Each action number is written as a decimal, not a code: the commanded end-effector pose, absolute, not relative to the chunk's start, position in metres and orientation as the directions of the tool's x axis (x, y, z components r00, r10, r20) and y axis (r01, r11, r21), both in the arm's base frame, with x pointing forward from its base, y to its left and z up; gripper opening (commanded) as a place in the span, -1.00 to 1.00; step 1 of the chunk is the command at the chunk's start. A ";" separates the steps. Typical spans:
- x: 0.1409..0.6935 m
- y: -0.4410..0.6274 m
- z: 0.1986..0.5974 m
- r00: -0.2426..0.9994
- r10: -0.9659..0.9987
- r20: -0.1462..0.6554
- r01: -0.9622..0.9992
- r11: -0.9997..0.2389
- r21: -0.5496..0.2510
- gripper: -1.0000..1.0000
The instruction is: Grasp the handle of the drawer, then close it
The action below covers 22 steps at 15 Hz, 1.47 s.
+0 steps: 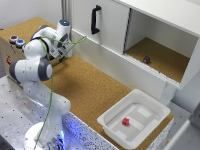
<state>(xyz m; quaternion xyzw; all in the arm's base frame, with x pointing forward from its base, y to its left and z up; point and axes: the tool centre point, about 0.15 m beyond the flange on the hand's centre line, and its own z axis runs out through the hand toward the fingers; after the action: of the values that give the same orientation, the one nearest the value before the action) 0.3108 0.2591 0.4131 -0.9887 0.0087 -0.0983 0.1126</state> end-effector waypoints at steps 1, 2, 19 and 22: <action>0.303 0.211 0.433 0.970 -0.124 0.210 -0.104 -0.989 -0.102 1.00; 0.306 0.196 0.434 0.969 -0.140 0.206 -0.125 -0.989 -0.084 1.00; 0.289 -0.151 0.402 0.958 -0.176 0.227 -0.178 -0.984 -0.011 1.00; 0.279 -0.194 0.397 0.954 -0.214 0.212 -0.216 -0.976 -0.015 1.00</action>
<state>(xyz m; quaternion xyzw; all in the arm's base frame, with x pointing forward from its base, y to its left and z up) 0.3030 -0.1129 0.4176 -0.9909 0.1089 -0.0771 -0.0178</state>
